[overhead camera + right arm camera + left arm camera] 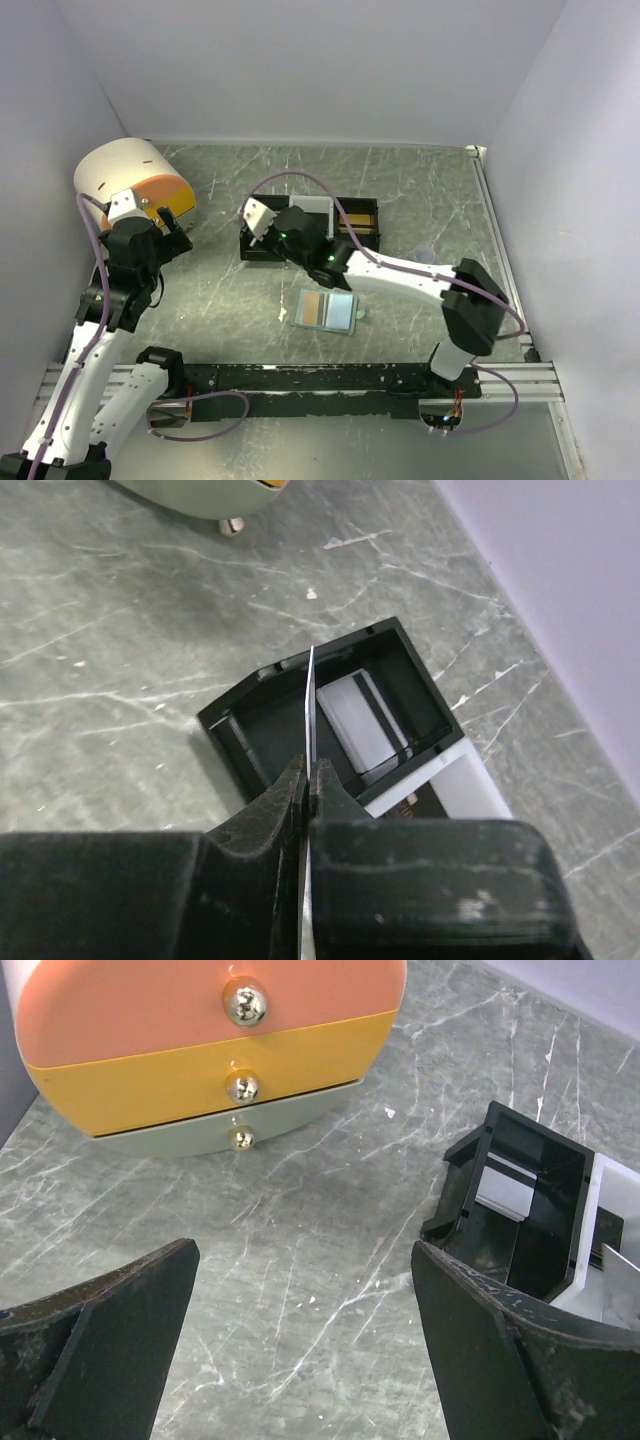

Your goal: Take the credit cards out of the card holder

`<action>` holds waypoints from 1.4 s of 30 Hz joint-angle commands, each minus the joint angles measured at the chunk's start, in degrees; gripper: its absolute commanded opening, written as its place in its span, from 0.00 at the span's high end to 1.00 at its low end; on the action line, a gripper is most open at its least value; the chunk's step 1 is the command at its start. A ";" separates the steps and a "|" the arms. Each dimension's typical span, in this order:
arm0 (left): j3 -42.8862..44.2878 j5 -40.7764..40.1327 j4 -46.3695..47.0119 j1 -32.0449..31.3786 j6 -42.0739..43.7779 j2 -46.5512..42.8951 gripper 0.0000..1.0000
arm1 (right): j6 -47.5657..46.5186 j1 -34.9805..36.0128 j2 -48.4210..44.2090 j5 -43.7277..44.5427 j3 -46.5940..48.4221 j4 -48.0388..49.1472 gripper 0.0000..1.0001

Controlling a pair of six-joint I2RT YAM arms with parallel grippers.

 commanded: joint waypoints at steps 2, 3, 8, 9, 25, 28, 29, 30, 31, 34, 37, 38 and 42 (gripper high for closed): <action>-0.26 -2.84 -0.37 0.26 -1.09 0.23 0.00 | -4.24 0.22 8.71 5.15 9.07 -7.04 1.00; 0.11 -3.06 -0.88 0.26 -1.33 0.64 0.00 | -4.94 0.22 10.12 6.03 10.53 -7.55 1.00; 0.51 -3.82 -1.46 0.27 -1.72 0.95 0.00 | -7.75 -0.18 16.18 8.65 16.20 -10.33 1.00; 0.50 -4.02 -1.47 0.26 -1.75 0.73 0.00 | -8.29 -0.22 17.44 9.22 17.40 -11.00 1.00; -0.13 -7.28 -1.73 0.26 -2.96 -4.00 0.00 | -11.14 -4.22 28.12 7.75 26.83 -14.35 1.00; 0.00 -7.13 -1.90 0.26 -2.96 -3.64 0.00 | -12.14 -5.22 28.57 7.36 26.97 -14.11 1.00; -0.01 -7.09 -1.84 0.27 -2.91 -3.54 0.00 | -12.52 -5.55 28.80 6.79 27.19 -14.17 1.00; -0.02 -7.09 -1.83 0.26 -2.89 -3.55 0.00 | -12.73 -5.75 29.32 6.32 27.68 -14.29 1.00; -0.05 -7.09 -1.74 0.26 -2.88 -3.45 0.00 | -12.96 -6.06 29.86 6.15 28.35 -14.73 1.00; 0.03 -7.01 -1.89 0.26 -2.89 -3.54 0.00 | -13.82 -6.44 31.93 6.25 30.77 -15.31 1.00; -0.06 -7.12 -1.73 0.26 -2.87 -3.79 0.00 | -15.09 -6.75 34.28 6.23 32.87 -15.55 1.00; -0.13 -7.24 -1.73 0.26 -2.87 -3.87 0.00 | -15.86 -6.86 35.14 6.75 33.60 -15.66 1.00; -0.21 -7.19 -1.65 0.26 -2.84 -3.98 0.00 | -18.16 -7.18 38.32 8.17 37.64 -18.06 1.00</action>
